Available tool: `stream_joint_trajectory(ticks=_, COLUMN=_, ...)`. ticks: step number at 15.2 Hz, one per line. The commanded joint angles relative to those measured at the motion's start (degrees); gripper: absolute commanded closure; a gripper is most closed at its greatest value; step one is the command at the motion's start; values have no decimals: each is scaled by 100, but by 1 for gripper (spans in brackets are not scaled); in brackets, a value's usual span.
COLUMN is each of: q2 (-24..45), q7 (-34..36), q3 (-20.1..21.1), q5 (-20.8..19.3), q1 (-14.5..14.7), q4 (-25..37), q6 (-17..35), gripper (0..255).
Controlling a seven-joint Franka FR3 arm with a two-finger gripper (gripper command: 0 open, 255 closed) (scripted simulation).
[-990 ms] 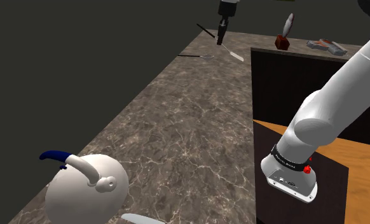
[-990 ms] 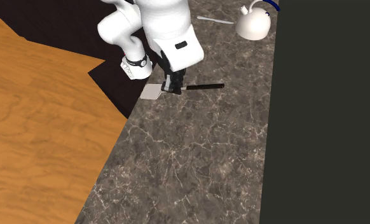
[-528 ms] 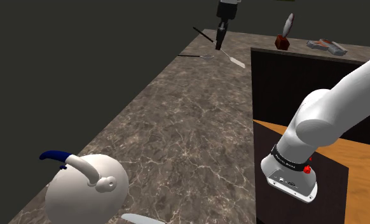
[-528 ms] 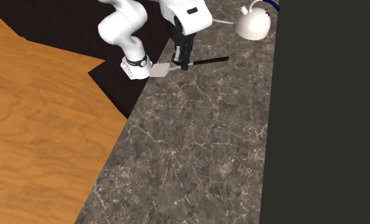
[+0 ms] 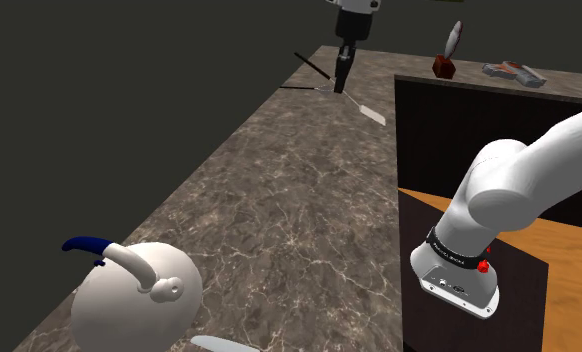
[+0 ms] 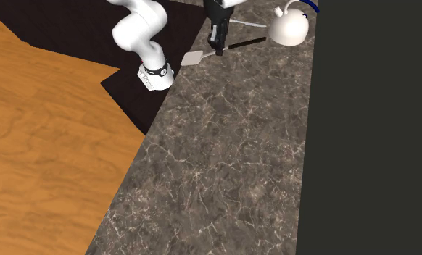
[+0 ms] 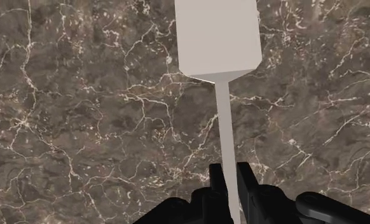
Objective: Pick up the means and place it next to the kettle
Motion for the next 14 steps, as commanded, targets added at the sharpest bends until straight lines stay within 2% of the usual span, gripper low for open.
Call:
stream_joint_trajectory(ticks=1, q2=-168, q7=279, q3=219, q5=93, q1=90, q4=-93, q6=-74, gripper=255)
stream_joint_trajectory(ticks=7, q2=-564, q7=1073, q3=874, q5=435, q1=379, q4=-351, q6=-183, gripper=255)
stream_joint_trajectory(ticks=14, q2=-735, q7=2026, q3=1685, q5=889, q1=718, q4=-362, q6=-266, gripper=255)
